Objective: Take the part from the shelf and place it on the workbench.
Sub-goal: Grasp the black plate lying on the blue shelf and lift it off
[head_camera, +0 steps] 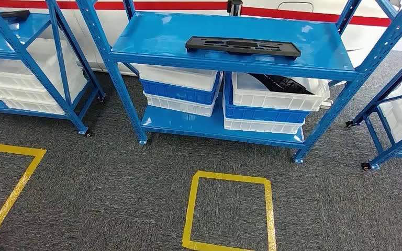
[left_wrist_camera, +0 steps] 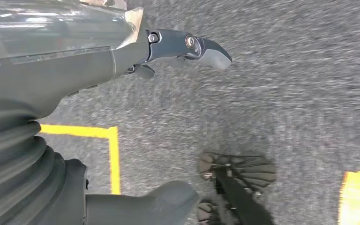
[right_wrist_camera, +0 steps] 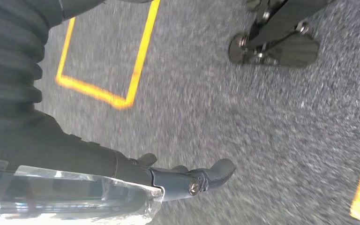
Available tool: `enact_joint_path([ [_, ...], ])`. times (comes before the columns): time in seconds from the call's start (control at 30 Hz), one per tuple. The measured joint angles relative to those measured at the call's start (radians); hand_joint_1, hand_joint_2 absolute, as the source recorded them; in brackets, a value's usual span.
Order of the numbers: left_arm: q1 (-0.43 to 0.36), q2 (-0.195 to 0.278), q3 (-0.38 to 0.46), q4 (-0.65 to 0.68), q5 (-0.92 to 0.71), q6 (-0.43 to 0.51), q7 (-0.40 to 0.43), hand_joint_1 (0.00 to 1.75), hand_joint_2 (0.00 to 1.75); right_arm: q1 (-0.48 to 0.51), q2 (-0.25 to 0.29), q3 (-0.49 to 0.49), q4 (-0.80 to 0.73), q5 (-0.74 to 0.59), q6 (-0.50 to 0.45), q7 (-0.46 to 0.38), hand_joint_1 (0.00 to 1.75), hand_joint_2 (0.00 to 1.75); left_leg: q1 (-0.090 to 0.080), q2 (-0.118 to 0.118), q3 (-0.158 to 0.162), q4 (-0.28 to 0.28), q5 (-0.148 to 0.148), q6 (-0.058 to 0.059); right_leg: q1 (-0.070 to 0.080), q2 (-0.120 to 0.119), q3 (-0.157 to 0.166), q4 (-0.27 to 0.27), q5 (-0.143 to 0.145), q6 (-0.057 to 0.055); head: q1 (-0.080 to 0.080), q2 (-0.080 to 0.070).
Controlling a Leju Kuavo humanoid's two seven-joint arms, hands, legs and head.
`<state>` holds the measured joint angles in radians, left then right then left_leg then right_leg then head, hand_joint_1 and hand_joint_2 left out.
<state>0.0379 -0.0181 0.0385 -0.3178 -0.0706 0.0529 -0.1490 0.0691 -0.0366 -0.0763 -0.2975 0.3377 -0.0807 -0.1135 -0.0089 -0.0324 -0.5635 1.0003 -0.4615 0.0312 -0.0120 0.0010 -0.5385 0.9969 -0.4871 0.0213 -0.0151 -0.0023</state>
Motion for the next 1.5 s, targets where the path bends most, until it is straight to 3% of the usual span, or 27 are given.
enact_joint_path([
  [0.13,-0.021,-0.004,0.010,0.020,-0.017,0.013,-0.040,0.00,1.75,-0.014,-0.008,-0.016,0.025,0.088,-0.024,-0.033,0.00,1.75,0.000,0.000,0.000,0.000,0.000,0.000,0.000,0.000,0.002,0.000,0.000,0.000,0.000,0.000],
  [0.27,-0.047,-0.010,0.023,0.047,-0.036,0.034,-0.100,0.00,0.00,-0.034,-0.015,-0.045,0.055,0.190,-0.065,-0.084,0.00,1.75,0.000,0.000,0.000,0.000,0.000,0.000,0.000,0.000,0.003,0.000,0.000,0.000,0.000,0.000],
  [0.37,-0.056,-0.015,0.029,0.059,-0.044,0.050,-0.151,0.00,0.00,-0.040,-0.017,-0.082,0.065,0.209,-0.105,-0.134,0.00,1.75,0.000,0.000,-0.001,0.000,0.000,0.000,0.000,0.000,0.003,0.000,0.000,0.000,0.000,0.000],
  [0.5,-0.058,-0.019,0.036,0.069,-0.045,0.061,-0.206,0.00,1.75,-0.047,-0.018,-0.153,0.067,0.153,-0.159,-0.209,0.00,1.75,0.000,0.000,-0.001,0.000,0.000,0.000,0.000,0.000,0.003,0.000,0.000,0.000,0.000,0.000],
  [0.87,-0.067,-0.025,0.037,0.073,-0.032,0.086,-0.399,0.00,1.75,-0.085,-0.042,-0.326,-0.005,-0.005,-0.193,-0.403,0.00,1.75,-0.001,0.000,-0.001,0.000,0.001,0.000,-0.001,0.000,0.003,0.000,0.001,0.001,0.000,0.000],
  [1.0,-0.071,-0.030,0.040,0.073,-0.011,0.138,-0.491,0.00,0.00,-0.083,-0.045,-0.361,-0.122,-0.023,-0.175,-0.434,0.00,1.75,-0.001,0.000,-0.001,0.000,0.001,0.000,-0.001,0.001,0.003,0.000,0.001,0.001,0.000,0.000],
  [1.13,-0.074,-0.031,0.042,0.073,0.004,0.151,-0.510,0.00,1.75,-0.079,-0.059,-0.365,-0.312,-0.018,-0.152,-0.410,0.00,1.75,-0.001,0.001,-0.001,0.000,0.001,0.000,-0.001,0.001,0.003,0.000,0.001,0.001,0.000,0.000],
  [1.3,-0.073,-0.030,0.045,0.073,0.015,0.147,-0.512,0.00,1.75,-0.070,-0.094,-0.325,-0.541,-0.033,-0.157,-0.388,0.00,1.75,-0.001,0.000,-0.001,0.001,0.001,0.001,-0.001,0.001,0.003,0.000,0.001,0.001,0.000,0.000],
  [1.5,-0.073,-0.029,0.042,0.075,0.008,0.109,-0.511,0.00,1.75,-0.079,-0.178,-0.210,-0.749,-0.075,-0.168,-0.367,0.00,1.75,-0.002,0.001,-0.002,0.001,0.001,0.001,-0.001,0.001,0.003,0.000,0.001,0.001,0.000,0.000],
])
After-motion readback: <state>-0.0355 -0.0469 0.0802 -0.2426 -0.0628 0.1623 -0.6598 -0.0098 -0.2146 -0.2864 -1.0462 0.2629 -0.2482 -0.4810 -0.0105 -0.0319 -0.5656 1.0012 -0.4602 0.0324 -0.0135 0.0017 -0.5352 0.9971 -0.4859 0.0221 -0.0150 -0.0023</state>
